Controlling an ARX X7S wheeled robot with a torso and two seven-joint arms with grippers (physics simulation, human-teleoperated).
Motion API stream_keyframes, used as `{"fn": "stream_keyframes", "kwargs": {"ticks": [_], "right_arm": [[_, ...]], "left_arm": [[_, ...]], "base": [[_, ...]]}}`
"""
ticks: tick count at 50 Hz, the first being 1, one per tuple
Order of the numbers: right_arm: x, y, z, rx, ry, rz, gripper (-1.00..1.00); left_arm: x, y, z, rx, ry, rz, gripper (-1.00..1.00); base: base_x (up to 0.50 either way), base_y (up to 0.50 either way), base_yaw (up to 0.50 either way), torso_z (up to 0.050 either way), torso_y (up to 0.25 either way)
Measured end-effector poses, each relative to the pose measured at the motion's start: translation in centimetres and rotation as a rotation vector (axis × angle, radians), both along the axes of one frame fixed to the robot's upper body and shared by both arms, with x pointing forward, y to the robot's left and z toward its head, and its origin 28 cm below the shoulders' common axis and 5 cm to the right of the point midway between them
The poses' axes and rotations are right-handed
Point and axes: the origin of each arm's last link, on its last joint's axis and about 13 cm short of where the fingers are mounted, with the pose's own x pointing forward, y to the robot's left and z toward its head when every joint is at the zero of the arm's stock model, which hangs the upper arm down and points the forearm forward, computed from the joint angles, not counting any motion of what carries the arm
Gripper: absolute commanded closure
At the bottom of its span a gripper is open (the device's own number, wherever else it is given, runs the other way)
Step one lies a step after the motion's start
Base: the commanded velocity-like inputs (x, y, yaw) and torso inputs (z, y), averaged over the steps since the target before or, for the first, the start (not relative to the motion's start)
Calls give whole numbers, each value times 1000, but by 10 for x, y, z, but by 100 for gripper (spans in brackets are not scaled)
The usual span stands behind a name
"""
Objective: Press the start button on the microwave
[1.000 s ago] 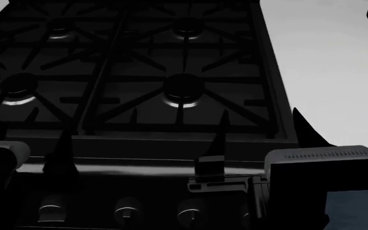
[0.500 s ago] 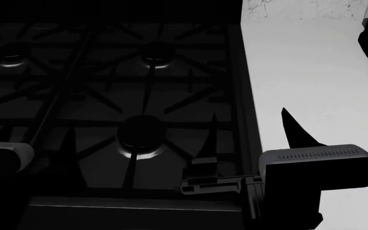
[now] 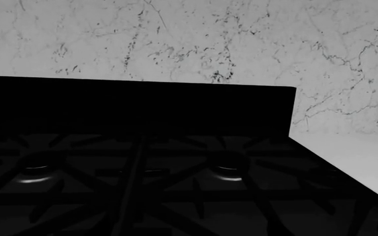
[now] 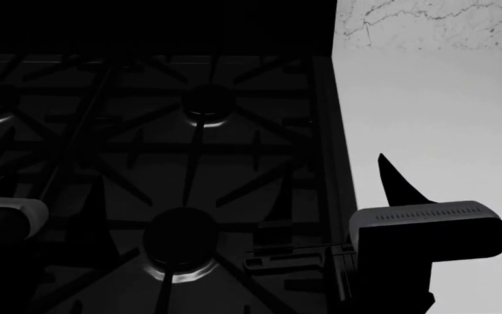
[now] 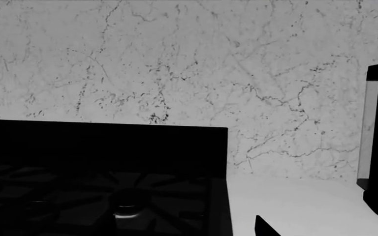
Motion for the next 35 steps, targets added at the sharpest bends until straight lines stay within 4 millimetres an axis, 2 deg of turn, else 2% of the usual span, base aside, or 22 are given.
{"fn": "stream_keyframes", "kwargs": {"ticks": [13, 19, 26, 35], "right_arm": [[-2, 1, 1, 9, -2, -2, -100], [-6, 4, 12, -22, -29, -29, -100], [-13, 9, 42, -62, -91, -69, -100], [-22, 11, 100, -79, -227, -77, -100]], "left_arm": [[-1, 0, -1, -1, -1, -2, -100], [0, 0, -2, -1, 1, -3, -100], [1, 0, -3, -3, 5, -6, -100], [1, 0, -3, -5, 7, -9, -100]], "base": [[0, 0, 0, 0, 0], [0, 0, 0, 0, 2], [0, 0, 0, 0, 0], [0, 0, 0, 0, 0]]}}
